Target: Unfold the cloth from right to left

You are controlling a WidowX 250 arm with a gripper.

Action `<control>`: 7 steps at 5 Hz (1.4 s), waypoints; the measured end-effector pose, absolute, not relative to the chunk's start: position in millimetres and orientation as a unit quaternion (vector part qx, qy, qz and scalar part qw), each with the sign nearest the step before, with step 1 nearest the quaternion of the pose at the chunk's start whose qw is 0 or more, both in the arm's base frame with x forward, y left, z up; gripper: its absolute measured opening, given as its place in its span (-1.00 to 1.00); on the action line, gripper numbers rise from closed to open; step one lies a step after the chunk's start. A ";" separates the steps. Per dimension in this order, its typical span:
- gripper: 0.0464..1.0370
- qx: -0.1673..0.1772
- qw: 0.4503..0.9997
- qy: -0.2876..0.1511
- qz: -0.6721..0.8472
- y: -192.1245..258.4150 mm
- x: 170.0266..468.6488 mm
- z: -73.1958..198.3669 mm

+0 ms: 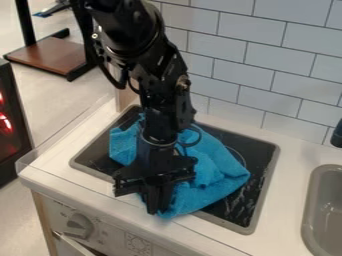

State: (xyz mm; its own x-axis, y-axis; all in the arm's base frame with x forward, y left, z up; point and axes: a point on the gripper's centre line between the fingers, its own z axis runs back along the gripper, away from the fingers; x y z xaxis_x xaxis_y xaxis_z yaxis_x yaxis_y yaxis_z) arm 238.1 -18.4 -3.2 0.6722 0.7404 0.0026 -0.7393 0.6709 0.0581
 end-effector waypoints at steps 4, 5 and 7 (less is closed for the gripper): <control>0.85 0.018 0.906 0.023 0.422 -24.6 247.1 6.8; 0.95 0.008 0.906 0.004 0.423 -26.8 252.8 27.8; 0.92 -0.029 0.906 -0.034 0.422 -32.3 257.3 76.1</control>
State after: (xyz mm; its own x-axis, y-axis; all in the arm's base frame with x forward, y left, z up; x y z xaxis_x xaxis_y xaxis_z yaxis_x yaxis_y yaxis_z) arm 257.3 -32.3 76.1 0.6421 0.7657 0.0367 -0.7618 0.6427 -0.0805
